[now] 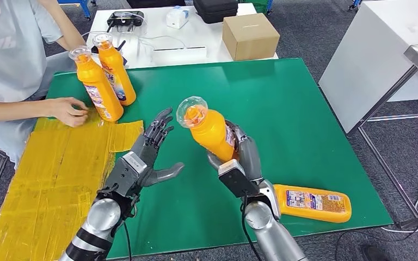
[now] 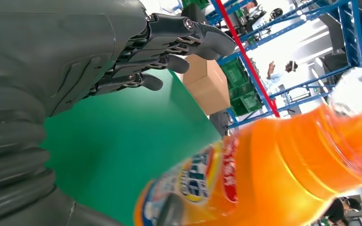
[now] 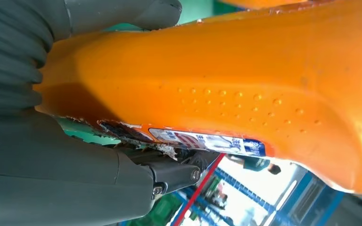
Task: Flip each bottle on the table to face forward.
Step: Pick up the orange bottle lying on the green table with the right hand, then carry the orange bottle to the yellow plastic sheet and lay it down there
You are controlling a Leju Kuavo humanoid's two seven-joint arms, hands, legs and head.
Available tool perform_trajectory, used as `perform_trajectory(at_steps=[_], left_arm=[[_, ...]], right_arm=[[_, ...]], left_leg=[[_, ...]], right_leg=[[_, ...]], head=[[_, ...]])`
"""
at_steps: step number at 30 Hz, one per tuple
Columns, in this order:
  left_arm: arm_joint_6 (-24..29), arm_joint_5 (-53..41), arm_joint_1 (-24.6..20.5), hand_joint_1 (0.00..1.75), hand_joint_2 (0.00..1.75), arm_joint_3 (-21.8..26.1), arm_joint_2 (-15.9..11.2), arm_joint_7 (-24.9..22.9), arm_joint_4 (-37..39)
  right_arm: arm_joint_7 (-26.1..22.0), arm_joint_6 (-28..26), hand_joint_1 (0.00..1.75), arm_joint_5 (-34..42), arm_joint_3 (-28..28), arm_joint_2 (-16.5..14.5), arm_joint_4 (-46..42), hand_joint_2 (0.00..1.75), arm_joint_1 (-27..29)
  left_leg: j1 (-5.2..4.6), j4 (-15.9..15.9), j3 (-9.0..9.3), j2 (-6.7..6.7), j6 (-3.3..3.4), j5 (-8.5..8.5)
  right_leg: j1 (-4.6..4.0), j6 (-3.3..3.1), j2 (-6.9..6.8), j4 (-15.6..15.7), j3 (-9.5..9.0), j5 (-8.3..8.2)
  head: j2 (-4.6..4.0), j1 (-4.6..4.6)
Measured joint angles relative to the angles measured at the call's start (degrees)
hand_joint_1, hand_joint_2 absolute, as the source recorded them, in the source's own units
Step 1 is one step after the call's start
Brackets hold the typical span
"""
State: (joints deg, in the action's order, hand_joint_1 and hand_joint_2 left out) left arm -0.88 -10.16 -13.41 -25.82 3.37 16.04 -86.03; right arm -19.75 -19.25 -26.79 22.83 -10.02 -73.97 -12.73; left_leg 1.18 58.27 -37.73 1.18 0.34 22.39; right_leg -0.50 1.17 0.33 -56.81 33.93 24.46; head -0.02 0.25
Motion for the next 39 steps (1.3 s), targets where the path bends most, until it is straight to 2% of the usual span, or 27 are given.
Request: perform_trajectory(at_steps=[22, 38, 39], left_arm=[[0.5, 1.9, -1.4, 0.00, 1.75, -0.3, 0.0, 0.1, 3.3], [0.4, 2.7, -1.8, 0.00, 1.75, -0.4, 0.1, 0.2, 4.2], [0.4, 3.0, -1.8, 0.07, 1.75, -0.4, 0.1, 0.2, 4.2]], right_arm=[[1.1, 1.3, 1.75, -1.6, 9.1, -2.3, 5.8, 1.75, -2.8], [1.9, 1.0, 1.75, -3.1, 11.2, -2.3, 7.4, 1.75, -3.6], [2.0, 1.0, 1.75, -3.3, 11.4, -2.3, 7.6, 1.75, -3.7]], left_leg=[[0.00, 0.0, 0.00, 0.00, -0.01, 0.00], [0.00, 0.0, 0.00, 0.00, 0.00, 0.00], [0.00, 0.0, 0.00, 0.00, 0.00, 0.00]], right_leg=[[0.00, 0.00, 0.00, 0.0, 0.03, 0.00], [0.00, 0.00, 0.00, 0.0, 0.03, 0.00], [0.00, 0.00, 0.00, 0.0, 0.03, 0.00]], head=[[0.00, 0.01], [0.00, -0.01], [0.00, -0.01]])
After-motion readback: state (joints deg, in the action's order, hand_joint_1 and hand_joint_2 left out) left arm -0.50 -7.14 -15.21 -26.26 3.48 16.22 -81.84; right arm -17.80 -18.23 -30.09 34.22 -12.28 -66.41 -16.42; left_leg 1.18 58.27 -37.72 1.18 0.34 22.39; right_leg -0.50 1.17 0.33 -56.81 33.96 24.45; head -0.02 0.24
